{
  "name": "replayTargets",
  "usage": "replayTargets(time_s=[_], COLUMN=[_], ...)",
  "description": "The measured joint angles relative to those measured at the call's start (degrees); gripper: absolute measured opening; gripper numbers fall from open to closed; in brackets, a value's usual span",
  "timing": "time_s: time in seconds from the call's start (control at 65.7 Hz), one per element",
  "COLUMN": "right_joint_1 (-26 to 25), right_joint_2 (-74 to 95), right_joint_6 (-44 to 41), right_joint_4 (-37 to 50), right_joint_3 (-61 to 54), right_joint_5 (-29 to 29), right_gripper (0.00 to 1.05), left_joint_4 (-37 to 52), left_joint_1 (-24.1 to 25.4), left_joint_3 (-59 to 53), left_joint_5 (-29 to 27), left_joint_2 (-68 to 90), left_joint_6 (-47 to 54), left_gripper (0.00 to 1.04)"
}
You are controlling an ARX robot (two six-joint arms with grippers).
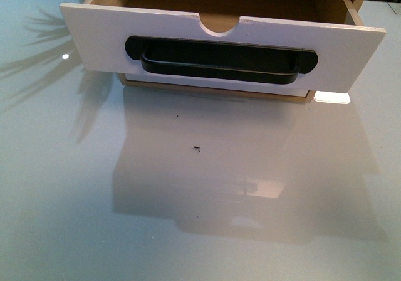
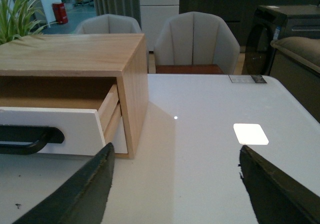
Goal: Pull drawer
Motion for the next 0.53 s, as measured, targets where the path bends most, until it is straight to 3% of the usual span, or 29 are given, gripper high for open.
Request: replayTargets(time_s=[0.061, 0.107, 0.533], right_joint_1=[0.00, 0.00, 0.00], right_joint_2=[0.00, 0.00, 0.00], right_joint_6=[0.00, 0.04, 0.04], right_joint_4=[0.00, 0.00, 0.00], right_joint_3=[0.00, 0.00, 0.00], right_joint_5=[0.00, 0.00, -0.02], right_gripper=[0.91, 0.97, 0.96], left_joint_4=[0.00, 0.00, 0.00], left_joint_1=[0.00, 0.00, 0.00], left_joint_3=[0.00, 0.00, 0.00], left_joint_5=[0.00, 0.00, 0.00], left_joint_2=[0.00, 0.00, 0.00], left_joint_6=[0.00, 0.02, 0.00], left_gripper=[0.97, 0.99, 0.97])
